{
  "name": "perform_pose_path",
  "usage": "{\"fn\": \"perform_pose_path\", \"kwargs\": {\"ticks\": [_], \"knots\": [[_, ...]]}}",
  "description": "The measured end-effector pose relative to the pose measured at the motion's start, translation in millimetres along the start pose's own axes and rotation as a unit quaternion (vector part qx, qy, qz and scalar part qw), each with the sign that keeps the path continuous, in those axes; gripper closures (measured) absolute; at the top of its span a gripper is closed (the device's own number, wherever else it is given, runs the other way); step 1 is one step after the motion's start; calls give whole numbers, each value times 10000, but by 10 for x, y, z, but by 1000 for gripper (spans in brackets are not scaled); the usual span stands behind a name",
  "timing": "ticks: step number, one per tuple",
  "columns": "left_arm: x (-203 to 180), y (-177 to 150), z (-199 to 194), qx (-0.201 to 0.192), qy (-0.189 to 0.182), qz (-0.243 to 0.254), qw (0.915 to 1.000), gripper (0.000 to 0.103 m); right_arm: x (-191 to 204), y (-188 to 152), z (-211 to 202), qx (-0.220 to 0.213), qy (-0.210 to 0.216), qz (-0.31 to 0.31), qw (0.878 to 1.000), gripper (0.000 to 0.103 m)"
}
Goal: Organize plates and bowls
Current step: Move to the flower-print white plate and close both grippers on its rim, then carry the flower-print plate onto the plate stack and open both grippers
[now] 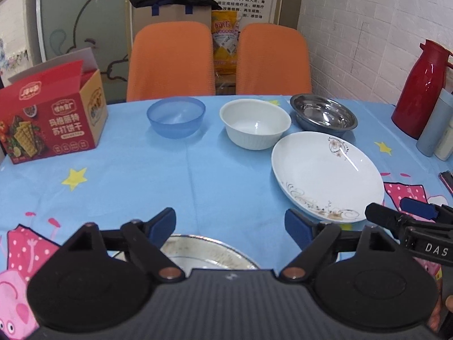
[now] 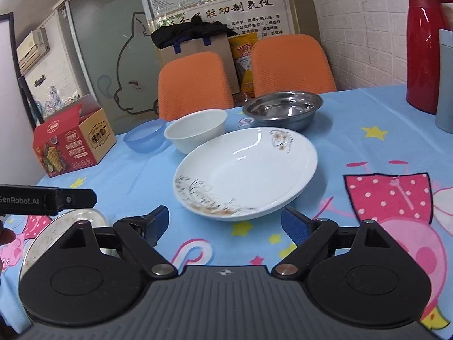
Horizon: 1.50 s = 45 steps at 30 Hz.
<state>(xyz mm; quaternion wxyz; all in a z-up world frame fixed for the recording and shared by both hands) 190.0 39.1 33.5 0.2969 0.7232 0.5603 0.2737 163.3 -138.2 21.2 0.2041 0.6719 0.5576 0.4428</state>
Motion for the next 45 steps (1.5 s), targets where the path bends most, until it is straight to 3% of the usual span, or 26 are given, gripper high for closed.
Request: {"fn": "perform_pose_path", "kwargs": {"ticks": [3, 8, 17, 22, 24, 28, 31, 34, 40, 45], "knots": [[-26, 197, 302, 220, -278, -117, 9993, 16, -162, 191, 136, -86, -223, 40, 9997, 0], [-127, 480, 868, 636, -613, -258, 9958, 16, -305, 372, 557, 210, -566, -137, 9981, 0], [-304, 632, 1445, 1039, -759, -220, 9914, 19, -329, 369, 950, 633, -644, -468, 9948, 0], [-392, 626, 1434, 984, -741, -50, 9924, 28, -269, 373, 989, 603, -649, -580, 9944, 0], [-451, 612, 1417, 912, -568, 119, 9941, 43, -265, 358, 980, 565, -660, -580, 9945, 0], [-540, 584, 1360, 835, -588, 83, 9947, 60, -250, 330, 959, 436, -574, -574, 9957, 0], [-573, 586, 1347, 870, -499, -13, 9950, 62, -220, 320, 943, 365, -634, -464, 9962, 0], [-563, 556, 1277, 933, -654, -101, 9934, 64, -225, 311, 858, 299, -703, -337, 9965, 3], [-627, 455, 1016, 758, -744, 7, 9943, 65, -157, 244, 587, -5, -809, -342, 9961, 3], [-636, 384, 919, 751, -744, 31, 9944, 65, -185, 170, 505, 36, -773, -181, 9968, 3]]}}
Point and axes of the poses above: each gripper's, at about its wrist camera, not at the fingertips, and z roughly the way its jaws point, x to its left, y to its top, the point moved 1 cm from there along z, roughly the way its jaws point, and after that the axes turned 11 degrees about z, right-handed, at the moved point
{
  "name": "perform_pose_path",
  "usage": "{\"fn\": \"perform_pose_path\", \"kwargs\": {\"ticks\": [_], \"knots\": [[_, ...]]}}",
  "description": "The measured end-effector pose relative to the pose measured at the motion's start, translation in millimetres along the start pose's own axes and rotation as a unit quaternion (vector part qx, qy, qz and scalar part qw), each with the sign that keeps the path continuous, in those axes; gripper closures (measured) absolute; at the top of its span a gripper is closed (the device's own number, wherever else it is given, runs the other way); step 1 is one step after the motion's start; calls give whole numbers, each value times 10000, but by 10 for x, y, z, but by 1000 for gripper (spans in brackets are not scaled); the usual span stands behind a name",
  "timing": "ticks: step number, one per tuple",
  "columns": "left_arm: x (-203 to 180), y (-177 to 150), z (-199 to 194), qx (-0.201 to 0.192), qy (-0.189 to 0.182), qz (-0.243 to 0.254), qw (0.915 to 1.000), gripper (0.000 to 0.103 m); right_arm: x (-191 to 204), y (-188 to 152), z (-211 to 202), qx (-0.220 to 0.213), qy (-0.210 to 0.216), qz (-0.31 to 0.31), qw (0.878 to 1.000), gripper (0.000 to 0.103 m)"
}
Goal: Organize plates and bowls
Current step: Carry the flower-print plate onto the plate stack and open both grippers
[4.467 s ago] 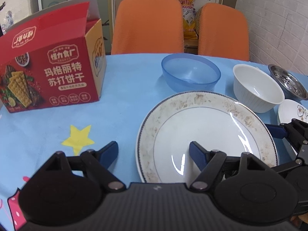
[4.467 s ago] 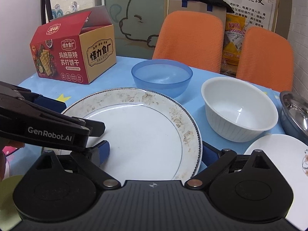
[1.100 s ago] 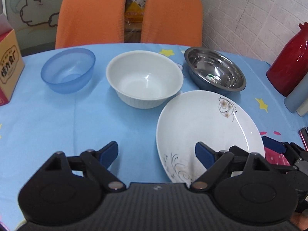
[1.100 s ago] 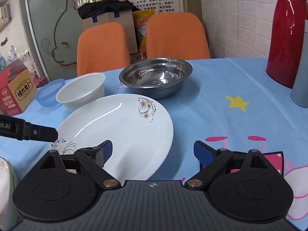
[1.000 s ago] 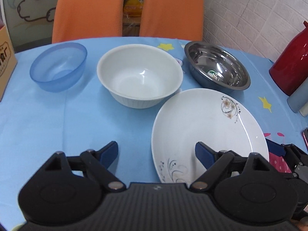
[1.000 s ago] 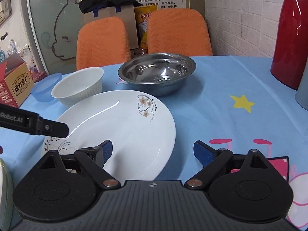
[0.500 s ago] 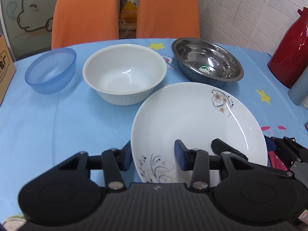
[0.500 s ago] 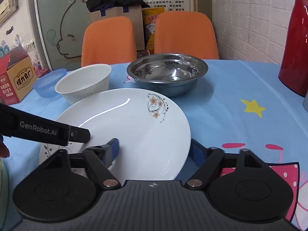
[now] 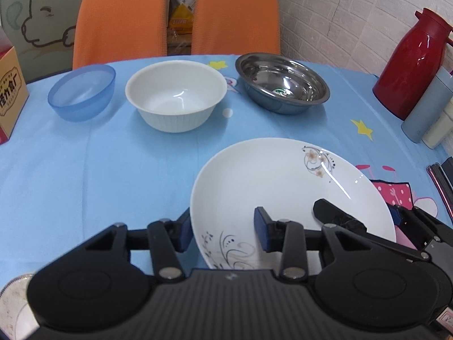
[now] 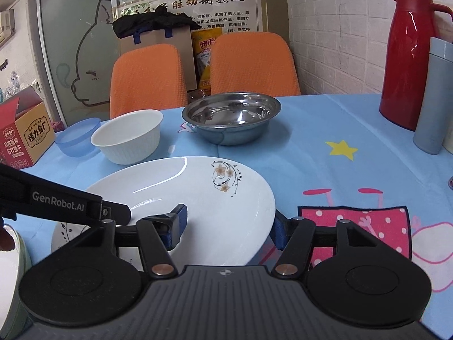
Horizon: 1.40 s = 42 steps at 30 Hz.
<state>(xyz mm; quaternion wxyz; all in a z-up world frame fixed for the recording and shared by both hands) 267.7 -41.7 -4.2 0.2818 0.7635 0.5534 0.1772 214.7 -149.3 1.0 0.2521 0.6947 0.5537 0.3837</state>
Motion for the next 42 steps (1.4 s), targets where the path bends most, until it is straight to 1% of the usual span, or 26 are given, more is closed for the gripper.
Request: {"fn": "perform_pose_path", "kwargs": {"ticks": [5, 8, 14, 17, 20, 24, 26, 32, 37, 42], "knots": [[-1, -52, -136, -134, 87, 12, 9999, 65, 37, -49, -105, -55, 50, 11, 10000, 3], [20, -79, -289, -276, 162, 26, 9995, 65, 107, -45, -201, -141, 93, -23, 9999, 3], [190, -227, -757, -619, 238, -128, 9977, 65, 351, -13, -495, -421, 272, -181, 9986, 3], [322, -385, -989, -726, 365, -186, 9965, 65, 544, -55, -637, -515, 401, -321, 9973, 3], [509, -616, -1200, -762, 552, -281, 9952, 65, 779, -151, -725, -541, 585, -440, 9958, 3], [762, -959, -1409, -755, 928, -382, 9921, 65, 1101, -353, -743, -379, 870, -569, 9939, 2], [898, -1145, -1480, -696, 1059, -497, 9907, 64, 1248, -473, -733, -240, 1004, -663, 9924, 2], [1132, -1521, -1507, -548, 1295, -734, 9873, 64, 1564, -797, -718, 103, 1269, -945, 9874, 2], [1223, -1626, -1427, -505, 1215, -894, 9873, 64, 1633, -934, -719, 220, 1292, -1085, 9854, 2], [1267, -1696, -1408, -574, 1063, -1001, 9876, 63, 1641, -962, -731, 243, 1345, -1112, 9844, 0]]}}
Point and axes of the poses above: each gripper's, at about its wrist camera, not at the fingertips, and z roughly the way its jaws point, x to its left, y to its top, the point moved 1 cm from there along z, roughly the way its jaws point, and after that the axes turned 11 degrees about z, right-handed, at the moved point
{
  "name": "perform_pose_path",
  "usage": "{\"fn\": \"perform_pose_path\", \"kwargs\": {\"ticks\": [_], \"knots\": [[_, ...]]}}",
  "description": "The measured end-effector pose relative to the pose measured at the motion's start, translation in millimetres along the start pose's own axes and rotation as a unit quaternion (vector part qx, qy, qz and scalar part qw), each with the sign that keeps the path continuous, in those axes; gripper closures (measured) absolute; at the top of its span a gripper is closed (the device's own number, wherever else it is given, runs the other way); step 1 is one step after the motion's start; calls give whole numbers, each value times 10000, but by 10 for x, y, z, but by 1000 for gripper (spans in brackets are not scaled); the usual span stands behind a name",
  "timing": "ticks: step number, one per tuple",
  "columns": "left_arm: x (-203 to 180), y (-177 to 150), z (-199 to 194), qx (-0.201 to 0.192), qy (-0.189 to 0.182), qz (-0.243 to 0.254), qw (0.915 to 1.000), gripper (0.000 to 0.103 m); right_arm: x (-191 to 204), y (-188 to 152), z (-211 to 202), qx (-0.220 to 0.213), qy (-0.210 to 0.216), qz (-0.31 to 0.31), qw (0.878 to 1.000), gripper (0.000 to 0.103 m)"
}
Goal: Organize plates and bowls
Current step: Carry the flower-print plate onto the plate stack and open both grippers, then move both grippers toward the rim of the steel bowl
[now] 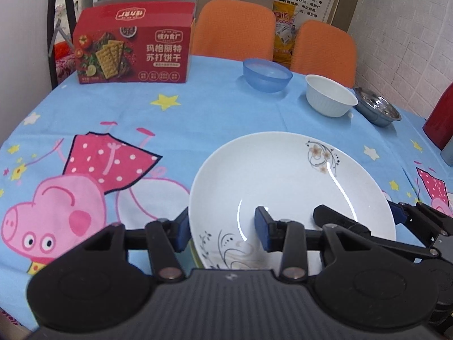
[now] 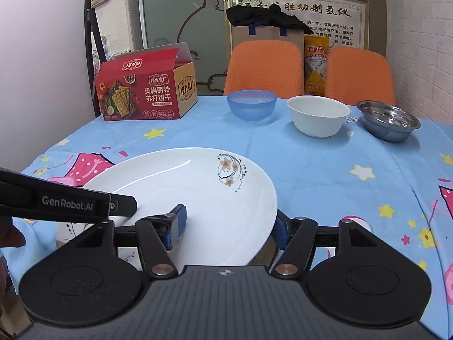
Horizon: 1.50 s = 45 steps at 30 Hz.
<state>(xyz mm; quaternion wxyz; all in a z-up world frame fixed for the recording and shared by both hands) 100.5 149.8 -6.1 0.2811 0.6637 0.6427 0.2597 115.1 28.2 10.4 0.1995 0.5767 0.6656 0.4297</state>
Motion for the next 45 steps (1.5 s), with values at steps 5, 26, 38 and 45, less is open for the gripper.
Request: {"fn": "perform_pose_path", "kwargs": {"ticks": [5, 26, 38, 45], "knots": [[43, 9, -13, -73, -70, -140, 9999, 56, -6, -8, 6, 71, 114, 64, 9999, 0], [-14, 232, -275, -663, 162, -110, 9976, 36, -73, 8, -57, 366, 286, -122, 9988, 0], [-235, 294, -270, -675, 86, 38, 9977, 30, -386, 163, -208, -47, 100, 399, 9991, 0], [-445, 361, -235, -669, -12, 168, 9976, 28, -557, 204, -298, -132, -14, 476, 9988, 0]]}}
Point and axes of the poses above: each gripper's, at about its wrist camera, not at the fingertips, and z roughly the way its jaws point, x to its left, y to its top, the point moved 1 cm from there along z, roughly the way its jaws point, and after that the axes turned 11 degrees about z, right-handed, at the moved point
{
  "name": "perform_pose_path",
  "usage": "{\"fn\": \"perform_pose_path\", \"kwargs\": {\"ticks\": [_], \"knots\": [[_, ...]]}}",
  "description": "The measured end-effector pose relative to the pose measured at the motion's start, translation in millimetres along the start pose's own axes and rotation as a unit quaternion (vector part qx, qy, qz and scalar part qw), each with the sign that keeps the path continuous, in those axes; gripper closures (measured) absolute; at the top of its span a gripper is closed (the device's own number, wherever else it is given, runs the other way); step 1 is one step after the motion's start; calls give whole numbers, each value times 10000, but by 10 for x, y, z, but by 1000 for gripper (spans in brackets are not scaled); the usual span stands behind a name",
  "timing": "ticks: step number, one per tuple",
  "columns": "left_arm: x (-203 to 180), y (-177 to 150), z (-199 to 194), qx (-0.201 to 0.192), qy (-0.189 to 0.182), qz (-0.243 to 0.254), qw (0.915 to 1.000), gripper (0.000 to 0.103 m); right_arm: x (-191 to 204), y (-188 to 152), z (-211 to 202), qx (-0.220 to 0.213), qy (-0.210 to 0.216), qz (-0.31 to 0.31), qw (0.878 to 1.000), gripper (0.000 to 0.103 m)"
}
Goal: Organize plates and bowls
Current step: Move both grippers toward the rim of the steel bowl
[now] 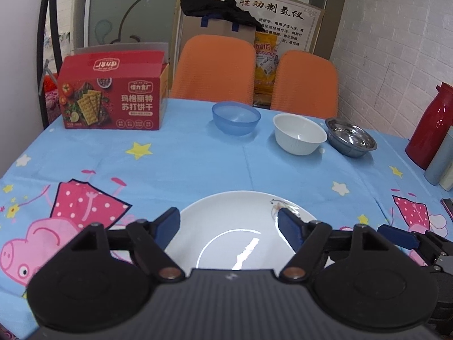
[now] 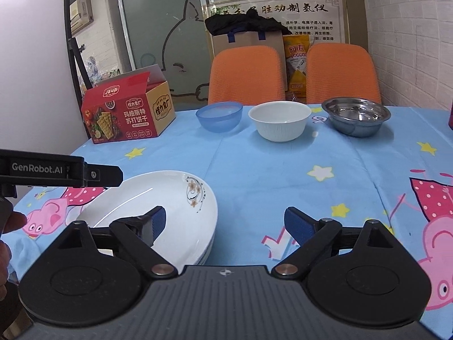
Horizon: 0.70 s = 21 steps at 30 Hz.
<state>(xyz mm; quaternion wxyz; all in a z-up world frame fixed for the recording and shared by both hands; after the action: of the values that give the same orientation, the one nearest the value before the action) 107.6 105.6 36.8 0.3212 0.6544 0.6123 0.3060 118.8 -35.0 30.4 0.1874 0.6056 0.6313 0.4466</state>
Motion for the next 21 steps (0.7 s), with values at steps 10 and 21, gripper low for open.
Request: {"fn": "perform_pose_path", "kwargs": {"ticks": [10, 21], "knots": [[-415, 274, 219, 174, -277, 421, 9986, 27, -524, 221, -37, -157, -365, 226, 9990, 0], [-1193, 636, 635, 257, -654, 1116, 9913, 24, -1340, 535, -181, -548, -1043, 747, 9902, 0]]}}
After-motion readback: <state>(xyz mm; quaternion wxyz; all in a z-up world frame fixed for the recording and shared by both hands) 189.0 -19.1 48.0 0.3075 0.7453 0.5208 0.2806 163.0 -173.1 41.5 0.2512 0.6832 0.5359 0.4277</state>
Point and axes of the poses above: each gripper's, at about its wrist camera, not at the fingertips, and z roughly the way its jaws point, x to its left, y to its top, the point moved 1 cm from there along z, roughly the way its jaws point, and after that the axes turned 11 degrees about z, right-handed, at the moved point
